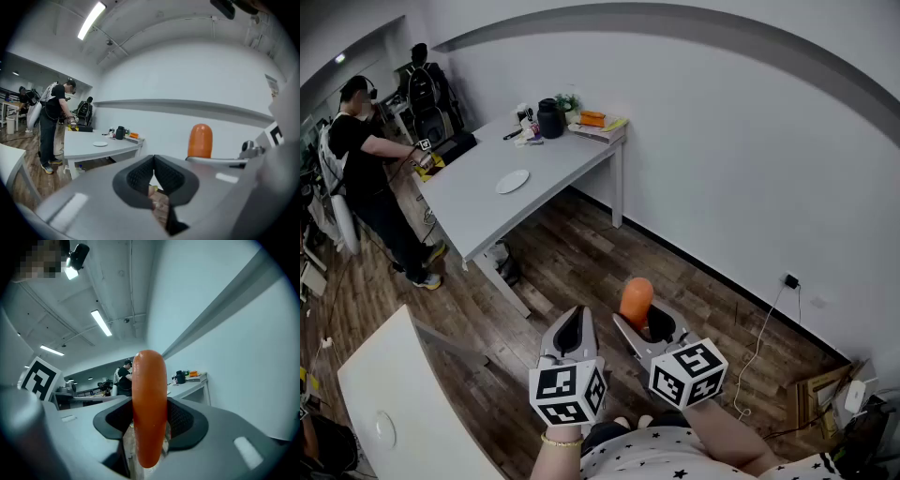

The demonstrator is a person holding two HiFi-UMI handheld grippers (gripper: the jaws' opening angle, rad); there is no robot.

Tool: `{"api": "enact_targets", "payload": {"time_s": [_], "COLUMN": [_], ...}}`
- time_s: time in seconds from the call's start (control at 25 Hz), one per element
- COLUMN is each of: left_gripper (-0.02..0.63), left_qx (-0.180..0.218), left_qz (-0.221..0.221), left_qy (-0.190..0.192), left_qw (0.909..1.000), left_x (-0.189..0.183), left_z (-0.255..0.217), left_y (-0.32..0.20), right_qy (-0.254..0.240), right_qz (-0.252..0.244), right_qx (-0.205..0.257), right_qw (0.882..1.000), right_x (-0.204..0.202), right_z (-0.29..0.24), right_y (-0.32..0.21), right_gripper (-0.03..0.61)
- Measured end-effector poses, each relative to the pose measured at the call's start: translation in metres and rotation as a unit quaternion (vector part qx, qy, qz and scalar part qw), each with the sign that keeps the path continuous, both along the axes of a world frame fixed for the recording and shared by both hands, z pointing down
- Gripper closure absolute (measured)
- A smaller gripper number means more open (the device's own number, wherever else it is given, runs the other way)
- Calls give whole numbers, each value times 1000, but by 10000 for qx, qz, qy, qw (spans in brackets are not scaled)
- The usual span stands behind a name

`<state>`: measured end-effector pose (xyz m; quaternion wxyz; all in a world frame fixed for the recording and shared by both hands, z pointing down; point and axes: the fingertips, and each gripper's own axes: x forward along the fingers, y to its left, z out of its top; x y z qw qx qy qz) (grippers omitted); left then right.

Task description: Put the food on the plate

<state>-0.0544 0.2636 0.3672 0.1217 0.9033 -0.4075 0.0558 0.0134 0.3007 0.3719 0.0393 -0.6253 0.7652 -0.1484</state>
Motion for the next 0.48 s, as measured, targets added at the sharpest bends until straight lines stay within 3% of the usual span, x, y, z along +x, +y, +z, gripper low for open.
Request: {"api": "enact_targets", "payload": {"time_s": [0.48], "left_gripper": [606], "left_qx": [-174], "left_qz": [-112], "left_qy": [24], "left_qw": [9998], "left_x": [-9], "left_z": [17], "left_y": [-53], "right_qy": [-135], "right_qz": [-165], "right_qx": [-141], "right_qw": [9997], "right_x": [-9], "right_z": [19], "right_y": [-48], "right_gripper": [364]}}
